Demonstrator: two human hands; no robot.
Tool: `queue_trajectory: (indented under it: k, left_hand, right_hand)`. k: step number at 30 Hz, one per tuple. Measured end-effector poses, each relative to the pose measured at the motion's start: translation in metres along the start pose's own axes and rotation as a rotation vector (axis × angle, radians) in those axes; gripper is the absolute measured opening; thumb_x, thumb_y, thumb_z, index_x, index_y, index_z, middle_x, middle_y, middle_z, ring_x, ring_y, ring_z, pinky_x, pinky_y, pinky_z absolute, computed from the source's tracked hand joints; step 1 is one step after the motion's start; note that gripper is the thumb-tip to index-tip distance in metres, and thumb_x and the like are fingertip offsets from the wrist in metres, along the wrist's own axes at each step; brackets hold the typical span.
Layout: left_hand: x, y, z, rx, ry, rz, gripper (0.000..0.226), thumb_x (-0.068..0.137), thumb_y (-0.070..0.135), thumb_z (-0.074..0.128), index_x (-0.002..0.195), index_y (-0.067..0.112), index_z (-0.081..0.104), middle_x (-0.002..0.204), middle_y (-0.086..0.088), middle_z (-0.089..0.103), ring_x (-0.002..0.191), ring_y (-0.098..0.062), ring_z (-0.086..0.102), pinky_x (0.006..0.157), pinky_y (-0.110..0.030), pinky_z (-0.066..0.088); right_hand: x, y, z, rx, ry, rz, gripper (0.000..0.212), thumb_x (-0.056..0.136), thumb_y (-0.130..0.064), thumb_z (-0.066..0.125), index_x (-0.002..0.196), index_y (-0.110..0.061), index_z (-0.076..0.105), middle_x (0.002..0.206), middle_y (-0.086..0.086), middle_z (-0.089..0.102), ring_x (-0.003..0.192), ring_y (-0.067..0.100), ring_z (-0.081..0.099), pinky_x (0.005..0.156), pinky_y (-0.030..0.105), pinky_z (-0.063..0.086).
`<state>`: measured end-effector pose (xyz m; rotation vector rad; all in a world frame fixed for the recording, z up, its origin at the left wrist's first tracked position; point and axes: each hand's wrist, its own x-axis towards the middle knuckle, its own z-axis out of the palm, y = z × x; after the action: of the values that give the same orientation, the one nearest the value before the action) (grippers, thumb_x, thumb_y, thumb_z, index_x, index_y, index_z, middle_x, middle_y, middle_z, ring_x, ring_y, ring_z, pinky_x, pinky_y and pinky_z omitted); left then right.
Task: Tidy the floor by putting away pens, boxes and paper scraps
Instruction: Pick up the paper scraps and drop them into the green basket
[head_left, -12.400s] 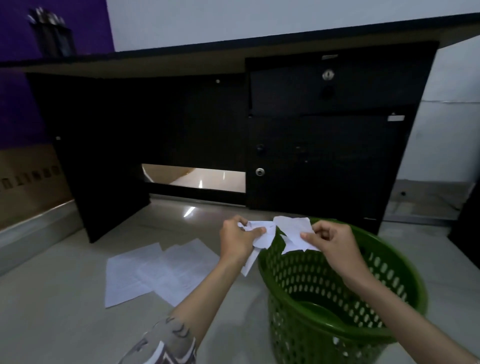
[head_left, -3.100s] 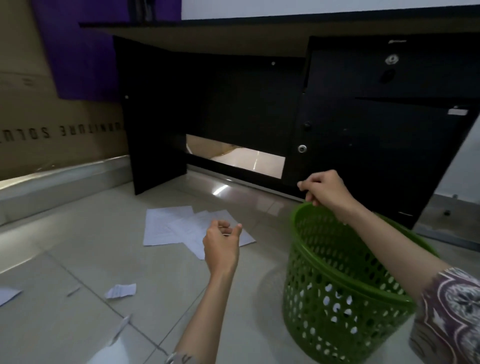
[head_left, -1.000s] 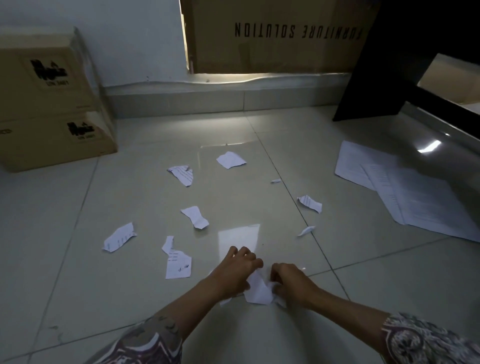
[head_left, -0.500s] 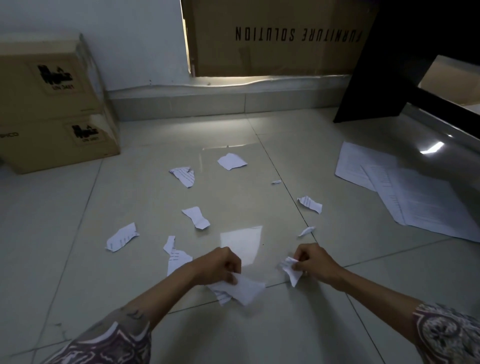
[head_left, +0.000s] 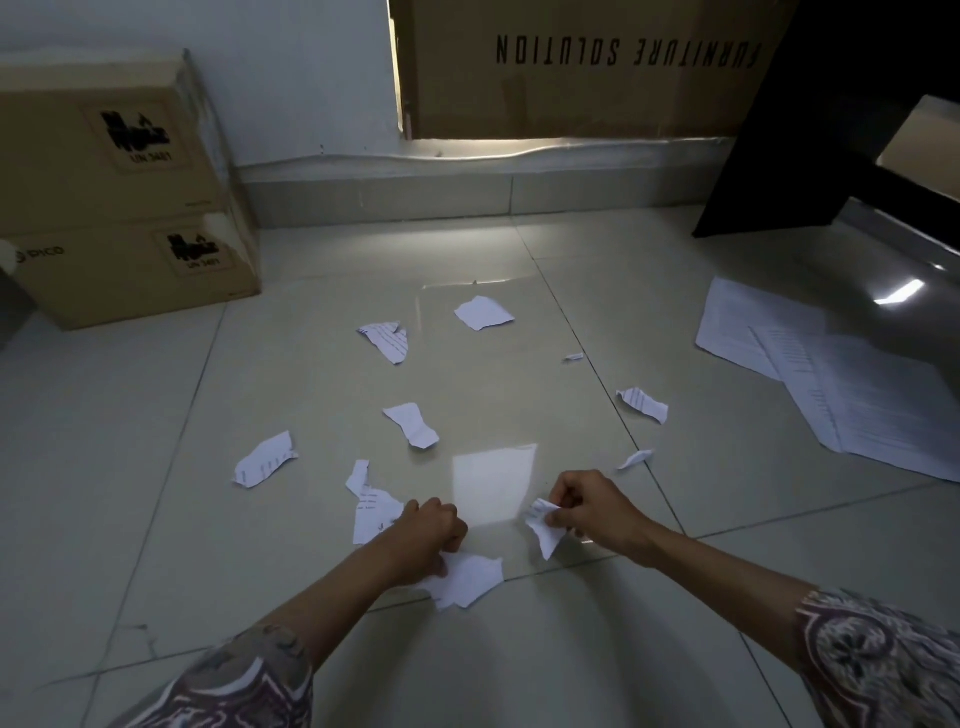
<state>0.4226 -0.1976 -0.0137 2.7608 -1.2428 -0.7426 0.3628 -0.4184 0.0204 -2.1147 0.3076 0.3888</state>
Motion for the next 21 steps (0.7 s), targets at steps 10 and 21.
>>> queue_trajectory:
  k: [10, 21]
  left_hand:
    - [-0.014, -0.005, 0.024, -0.158, 0.174, -0.033, 0.015, 0.081, 0.003, 0.057, 0.096, 0.005, 0.058, 0.106, -0.011, 0.051, 0.096, -0.025, 0.049, 0.066, -0.026, 0.026]
    - [-0.011, -0.010, 0.013, -0.359, 0.076, -0.101, 0.037, 0.070, 0.002, 0.072, 0.087, 0.016, 0.042, 0.092, -0.002, 0.042, 0.085, -0.017, 0.038, 0.068, -0.026, 0.029]
  right_hand:
    - [0.018, -0.024, 0.029, -0.006, -0.049, -0.065, 0.019, 0.078, -0.001, 0.066, 0.069, -0.012, 0.053, 0.074, 0.012, 0.058, 0.066, 0.019, 0.054, 0.055, 0.020, 0.043]
    - [0.029, -0.018, 0.034, -0.019, -0.033, -0.039, 0.017, 0.077, -0.003, 0.068, 0.071, -0.013, 0.055, 0.078, 0.013, 0.060, 0.071, 0.021, 0.055, 0.065, 0.030, 0.046]
